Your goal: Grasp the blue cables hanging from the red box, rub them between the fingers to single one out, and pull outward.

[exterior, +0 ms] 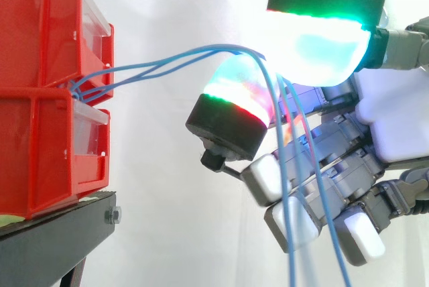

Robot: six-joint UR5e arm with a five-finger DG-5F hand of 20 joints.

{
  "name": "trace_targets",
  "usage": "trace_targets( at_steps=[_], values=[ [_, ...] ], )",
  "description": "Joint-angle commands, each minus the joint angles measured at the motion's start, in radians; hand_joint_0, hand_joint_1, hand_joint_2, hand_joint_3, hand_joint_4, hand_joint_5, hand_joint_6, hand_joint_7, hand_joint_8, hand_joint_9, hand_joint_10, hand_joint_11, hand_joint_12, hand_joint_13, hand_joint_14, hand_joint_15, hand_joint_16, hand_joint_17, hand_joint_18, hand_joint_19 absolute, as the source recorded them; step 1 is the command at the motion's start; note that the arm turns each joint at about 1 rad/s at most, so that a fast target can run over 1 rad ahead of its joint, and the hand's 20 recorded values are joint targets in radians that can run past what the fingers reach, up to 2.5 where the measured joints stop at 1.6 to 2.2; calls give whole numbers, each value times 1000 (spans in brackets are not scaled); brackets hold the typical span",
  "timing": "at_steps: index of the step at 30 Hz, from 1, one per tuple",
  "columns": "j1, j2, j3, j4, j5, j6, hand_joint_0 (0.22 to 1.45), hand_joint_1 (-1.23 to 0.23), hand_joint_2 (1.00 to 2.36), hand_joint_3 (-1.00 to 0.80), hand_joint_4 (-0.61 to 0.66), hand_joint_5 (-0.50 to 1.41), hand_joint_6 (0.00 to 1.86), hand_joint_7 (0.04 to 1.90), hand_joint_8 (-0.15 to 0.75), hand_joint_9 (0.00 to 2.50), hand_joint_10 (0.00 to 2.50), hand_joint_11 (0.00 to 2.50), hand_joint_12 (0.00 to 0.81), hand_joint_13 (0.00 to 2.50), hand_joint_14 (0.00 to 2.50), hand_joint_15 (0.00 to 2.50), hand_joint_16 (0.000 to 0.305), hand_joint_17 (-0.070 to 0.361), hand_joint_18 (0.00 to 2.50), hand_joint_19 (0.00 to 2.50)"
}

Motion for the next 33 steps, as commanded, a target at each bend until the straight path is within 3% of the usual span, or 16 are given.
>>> trace_targets(
  at_steps=[1,7,12,20,27,33],
  values=[
    [0,1,0,0,0,0,775,-865,1010,-302,123,-251,821,864,313,595,14,760,412,783,16,507,55,124,936,505],
    [0,1,1,0,0,0,639,-904,1000,-489,178,-240,753,905,319,554,12,759,418,747,16,513,57,128,919,505],
    [0,1,1,0,0,0,542,-825,1000,-500,234,-223,740,933,349,608,14,751,437,768,16,516,59,132,932,524],
    [0,1,1,0,0,0,554,-711,1000,-499,241,-180,777,947,389,772,14,762,439,845,16,520,59,132,1010,542],
    [0,1,1,0,0,0,604,-660,1014,-278,197,-174,827,1023,391,842,15,781,433,874,17,521,57,129,1045,550],
    [2,1,0,-3,0,0,622,-736,1017,-177,193,-182,857,1005,400,859,14,817,439,892,16,517,59,132,1080,528]
  ],
)
